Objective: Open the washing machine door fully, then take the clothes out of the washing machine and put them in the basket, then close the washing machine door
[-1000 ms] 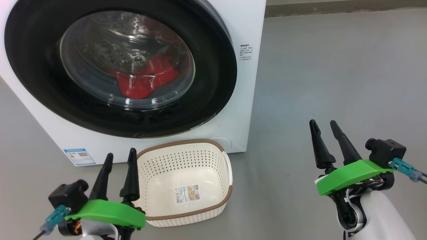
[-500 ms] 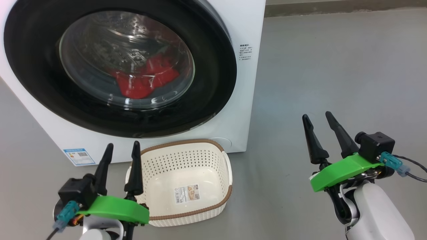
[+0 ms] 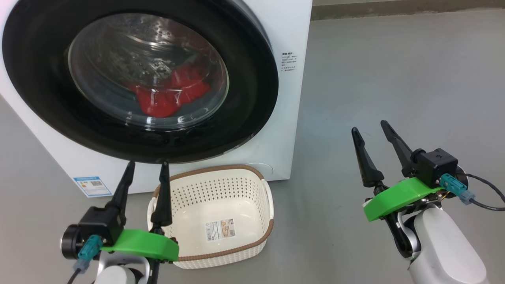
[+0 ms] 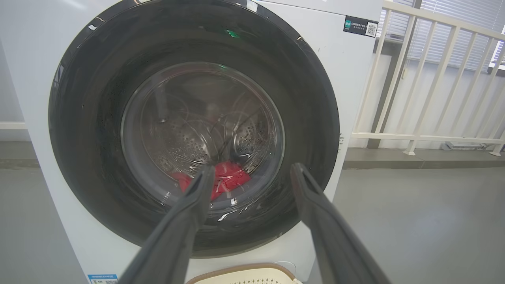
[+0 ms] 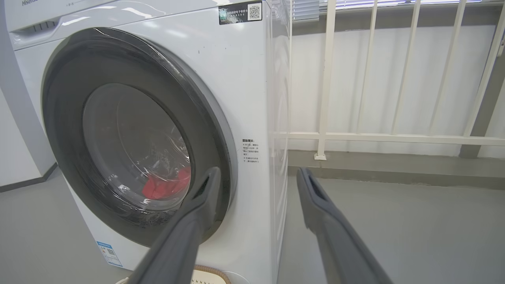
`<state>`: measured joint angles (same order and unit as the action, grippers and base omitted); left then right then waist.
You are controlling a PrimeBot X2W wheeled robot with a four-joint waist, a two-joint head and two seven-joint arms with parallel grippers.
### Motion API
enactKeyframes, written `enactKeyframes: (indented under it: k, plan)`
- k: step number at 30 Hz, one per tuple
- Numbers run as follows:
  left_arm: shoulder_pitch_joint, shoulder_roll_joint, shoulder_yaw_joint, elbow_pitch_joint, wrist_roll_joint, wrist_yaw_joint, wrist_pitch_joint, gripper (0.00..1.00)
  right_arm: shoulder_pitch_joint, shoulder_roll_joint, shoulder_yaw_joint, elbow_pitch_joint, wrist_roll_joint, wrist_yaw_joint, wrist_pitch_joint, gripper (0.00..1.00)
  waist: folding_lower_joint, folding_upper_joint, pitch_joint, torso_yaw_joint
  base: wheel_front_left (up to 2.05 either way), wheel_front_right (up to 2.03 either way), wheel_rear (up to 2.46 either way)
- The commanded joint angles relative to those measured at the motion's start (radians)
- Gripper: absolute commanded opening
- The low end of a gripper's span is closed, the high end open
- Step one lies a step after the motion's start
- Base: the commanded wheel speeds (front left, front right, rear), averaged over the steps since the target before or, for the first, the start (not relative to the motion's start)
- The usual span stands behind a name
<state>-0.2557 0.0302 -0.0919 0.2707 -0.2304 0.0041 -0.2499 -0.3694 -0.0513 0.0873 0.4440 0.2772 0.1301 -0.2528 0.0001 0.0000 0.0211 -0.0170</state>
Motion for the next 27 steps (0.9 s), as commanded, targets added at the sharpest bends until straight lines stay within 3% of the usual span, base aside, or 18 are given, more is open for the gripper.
enactKeyframes:
  k: [1,27]
  plan:
    - [-0.041,0.02,0.029,-0.02,0.011,0.008,-0.012,1.0,-0.035,0.001,0.025,-0.021,-0.013,0.001,-0.009,1.0,0.0,0.0,-0.001,0.0,0.0,0.0,0.0]
    - [-0.028,0.02,-0.005,-0.042,-0.005,0.018,-0.012,1.0,-0.031,0.001,-0.004,-0.041,-0.022,0.001,-0.009,1.0,0.0,0.0,0.038,0.023,0.0,0.0,0.0]
